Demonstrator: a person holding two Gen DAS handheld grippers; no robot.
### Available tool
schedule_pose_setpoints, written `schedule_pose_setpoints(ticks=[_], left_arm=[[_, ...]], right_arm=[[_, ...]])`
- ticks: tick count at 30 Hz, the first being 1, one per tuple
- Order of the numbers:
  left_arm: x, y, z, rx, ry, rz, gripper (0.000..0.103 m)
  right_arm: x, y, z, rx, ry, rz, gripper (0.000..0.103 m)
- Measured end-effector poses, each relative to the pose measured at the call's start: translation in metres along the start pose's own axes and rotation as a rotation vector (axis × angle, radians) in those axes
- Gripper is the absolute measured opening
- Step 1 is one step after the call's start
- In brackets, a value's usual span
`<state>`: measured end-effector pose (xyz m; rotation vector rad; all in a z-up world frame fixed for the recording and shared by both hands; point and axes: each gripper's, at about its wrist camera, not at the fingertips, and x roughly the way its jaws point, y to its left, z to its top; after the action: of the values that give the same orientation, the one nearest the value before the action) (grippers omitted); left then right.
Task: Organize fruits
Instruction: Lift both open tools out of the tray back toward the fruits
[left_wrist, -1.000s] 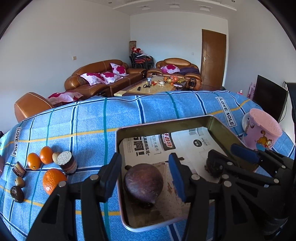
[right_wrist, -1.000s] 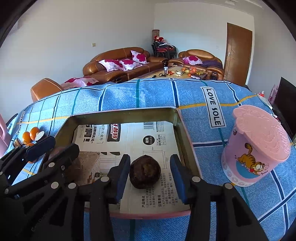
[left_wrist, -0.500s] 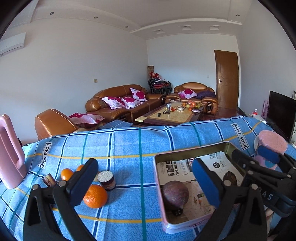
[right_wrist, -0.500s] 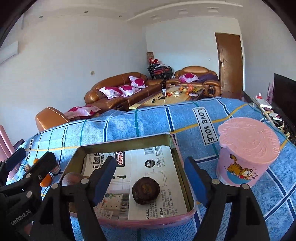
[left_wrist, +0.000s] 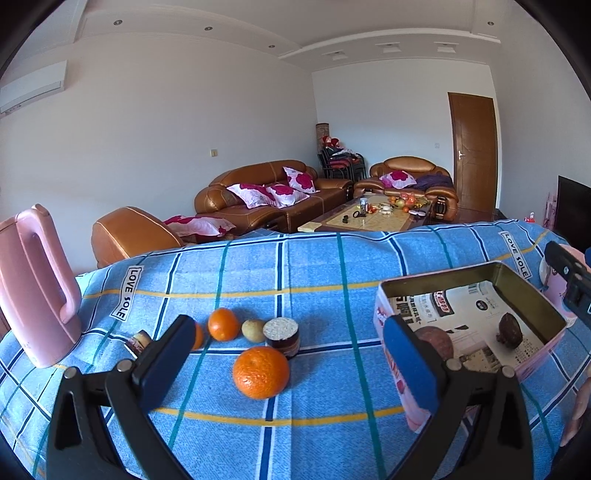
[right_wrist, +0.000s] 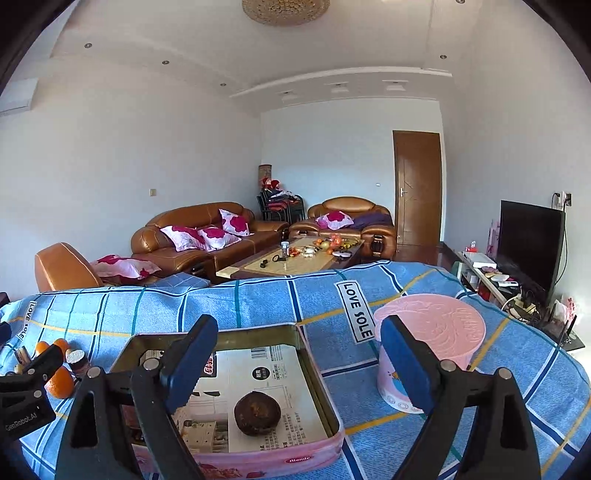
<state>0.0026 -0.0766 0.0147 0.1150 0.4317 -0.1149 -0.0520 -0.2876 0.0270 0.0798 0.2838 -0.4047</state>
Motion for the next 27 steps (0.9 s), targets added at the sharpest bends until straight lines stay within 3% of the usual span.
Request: schedule_pose_setpoints(ticks=[11,27], left_arm=[[-0.002,0.028,-0.006,-0.023,0.015,0.002,0.103],[0.001,0.081,-0.013,-0.06,0.043,0.027,0.103]], right_arm=[[-0.017,0.018,-0.009,0.021,0.019,-0.005,0.091],[-0.027,0.093,-0.018,0.035,0.082,0.117,0.091]])
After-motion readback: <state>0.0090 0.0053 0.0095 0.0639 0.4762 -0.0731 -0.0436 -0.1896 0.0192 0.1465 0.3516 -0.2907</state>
